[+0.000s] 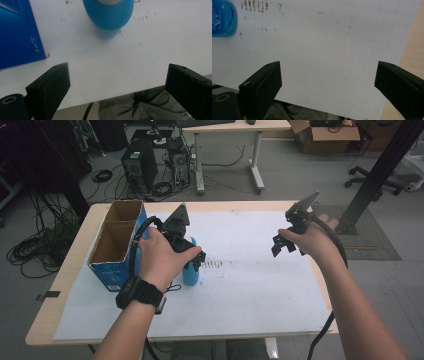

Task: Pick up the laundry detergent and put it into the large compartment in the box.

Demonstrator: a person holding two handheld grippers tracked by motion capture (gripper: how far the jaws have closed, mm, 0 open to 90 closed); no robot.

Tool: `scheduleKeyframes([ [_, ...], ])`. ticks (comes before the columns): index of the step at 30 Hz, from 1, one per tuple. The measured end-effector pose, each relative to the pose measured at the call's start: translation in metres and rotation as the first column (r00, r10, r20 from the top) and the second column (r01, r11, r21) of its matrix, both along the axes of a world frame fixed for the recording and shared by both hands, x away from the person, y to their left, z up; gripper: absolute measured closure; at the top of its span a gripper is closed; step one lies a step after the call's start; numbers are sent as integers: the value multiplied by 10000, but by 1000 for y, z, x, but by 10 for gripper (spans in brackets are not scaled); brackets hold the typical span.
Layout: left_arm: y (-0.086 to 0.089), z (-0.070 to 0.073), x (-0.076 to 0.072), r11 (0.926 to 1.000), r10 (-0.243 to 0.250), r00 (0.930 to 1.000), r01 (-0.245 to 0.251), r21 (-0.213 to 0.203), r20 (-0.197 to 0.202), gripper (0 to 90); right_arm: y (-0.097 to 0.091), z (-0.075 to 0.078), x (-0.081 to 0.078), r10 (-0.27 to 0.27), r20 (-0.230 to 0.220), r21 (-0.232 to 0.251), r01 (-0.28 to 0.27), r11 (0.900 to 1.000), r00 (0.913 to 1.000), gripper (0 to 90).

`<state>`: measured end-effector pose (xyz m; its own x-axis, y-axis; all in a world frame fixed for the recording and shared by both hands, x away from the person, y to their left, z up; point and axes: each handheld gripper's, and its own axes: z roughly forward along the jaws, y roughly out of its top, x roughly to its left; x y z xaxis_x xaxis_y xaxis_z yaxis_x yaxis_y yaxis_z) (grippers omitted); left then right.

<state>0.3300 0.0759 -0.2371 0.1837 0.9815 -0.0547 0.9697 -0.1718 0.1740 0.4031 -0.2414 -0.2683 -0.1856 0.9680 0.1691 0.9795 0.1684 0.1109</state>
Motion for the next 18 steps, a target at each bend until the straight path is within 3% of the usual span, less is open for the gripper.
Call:
scheduleKeyframes([
  [13,-5,6,1,10000,20,10000,-20,59,84,59,1,2,-2,43,-78,42,-43,10000,10000,71],
  [16,-5,5,4,9995,82,9998,-87,308,155,60,0,2,-2,11,-39,43,-11,10000,10000,69],
  [18,-5,5,6,9996,99,9999,-103,264,142,60,-1,1,-1,24,-53,57,-24,10000,10000,69],
])
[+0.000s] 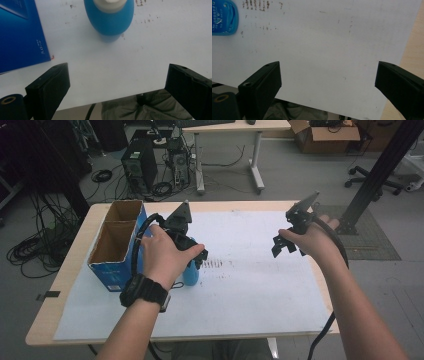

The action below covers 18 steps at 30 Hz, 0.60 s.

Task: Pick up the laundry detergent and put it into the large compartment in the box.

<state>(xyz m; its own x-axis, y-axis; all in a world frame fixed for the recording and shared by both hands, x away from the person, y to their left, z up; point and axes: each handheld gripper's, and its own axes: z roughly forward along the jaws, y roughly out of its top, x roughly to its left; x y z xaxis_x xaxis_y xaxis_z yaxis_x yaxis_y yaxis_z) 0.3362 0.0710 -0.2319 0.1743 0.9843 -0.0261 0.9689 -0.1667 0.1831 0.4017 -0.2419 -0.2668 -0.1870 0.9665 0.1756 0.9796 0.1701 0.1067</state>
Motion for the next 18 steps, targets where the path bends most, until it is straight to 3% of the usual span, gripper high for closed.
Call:
scheduleKeyframes([
  [18,-7,3,33,9997,197,9998,-198,142,62,55,-1,-1,4,34,107,38,-34,10000,9999,69],
])
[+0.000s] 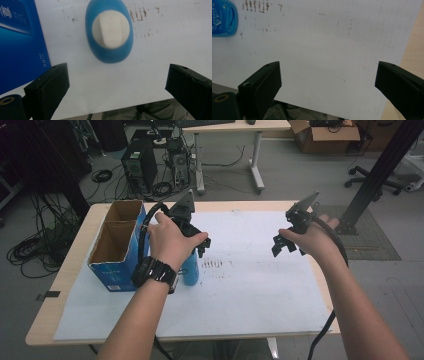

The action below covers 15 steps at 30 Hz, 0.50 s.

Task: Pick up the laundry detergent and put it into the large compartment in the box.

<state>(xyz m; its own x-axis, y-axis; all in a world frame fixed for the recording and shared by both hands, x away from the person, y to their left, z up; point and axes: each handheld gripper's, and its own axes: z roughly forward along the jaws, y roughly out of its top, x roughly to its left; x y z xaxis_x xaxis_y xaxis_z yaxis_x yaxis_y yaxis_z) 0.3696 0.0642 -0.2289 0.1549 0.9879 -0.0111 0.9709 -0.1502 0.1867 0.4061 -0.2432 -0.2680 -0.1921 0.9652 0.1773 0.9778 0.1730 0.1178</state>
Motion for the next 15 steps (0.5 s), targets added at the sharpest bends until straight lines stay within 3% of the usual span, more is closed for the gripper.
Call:
scheduleKeyframes([
  [15,-2,-4,31,9996,232,9996,-230,140,-178,53,-1,-2,5,179,34,150,-180,9997,9998,68],
])
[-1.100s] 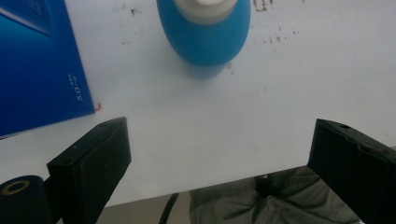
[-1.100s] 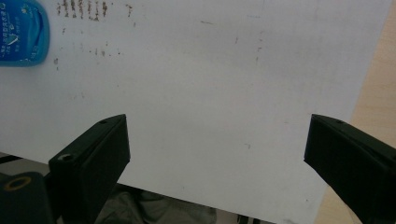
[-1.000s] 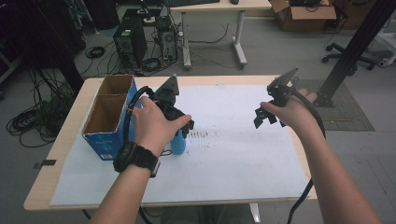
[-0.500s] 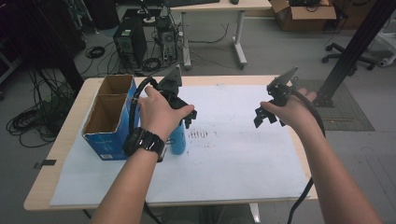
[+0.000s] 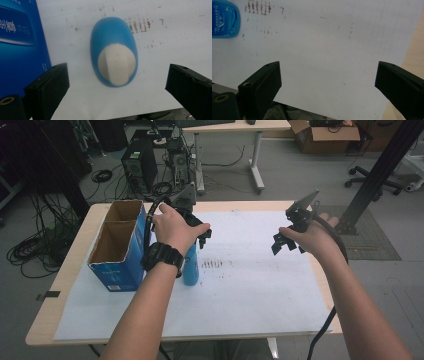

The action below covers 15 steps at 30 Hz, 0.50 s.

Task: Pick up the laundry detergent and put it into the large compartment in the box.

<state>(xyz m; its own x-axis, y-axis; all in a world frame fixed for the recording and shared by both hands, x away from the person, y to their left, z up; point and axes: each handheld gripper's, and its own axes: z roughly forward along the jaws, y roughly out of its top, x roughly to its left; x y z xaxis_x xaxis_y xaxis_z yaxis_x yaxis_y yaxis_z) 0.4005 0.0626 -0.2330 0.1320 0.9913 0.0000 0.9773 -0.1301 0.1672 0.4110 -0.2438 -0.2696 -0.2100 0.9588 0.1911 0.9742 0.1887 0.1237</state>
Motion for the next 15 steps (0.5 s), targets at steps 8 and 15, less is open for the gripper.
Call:
scheduleKeyframes([
  [8,-2,-5,12,9997,234,9996,-232,122,-159,53,2,-1,3,93,70,19,-93,10000,9999,68],
  [15,-4,-8,15,9995,206,9995,-200,258,-243,50,2,-5,5,174,15,141,-174,9997,9998,68],
])
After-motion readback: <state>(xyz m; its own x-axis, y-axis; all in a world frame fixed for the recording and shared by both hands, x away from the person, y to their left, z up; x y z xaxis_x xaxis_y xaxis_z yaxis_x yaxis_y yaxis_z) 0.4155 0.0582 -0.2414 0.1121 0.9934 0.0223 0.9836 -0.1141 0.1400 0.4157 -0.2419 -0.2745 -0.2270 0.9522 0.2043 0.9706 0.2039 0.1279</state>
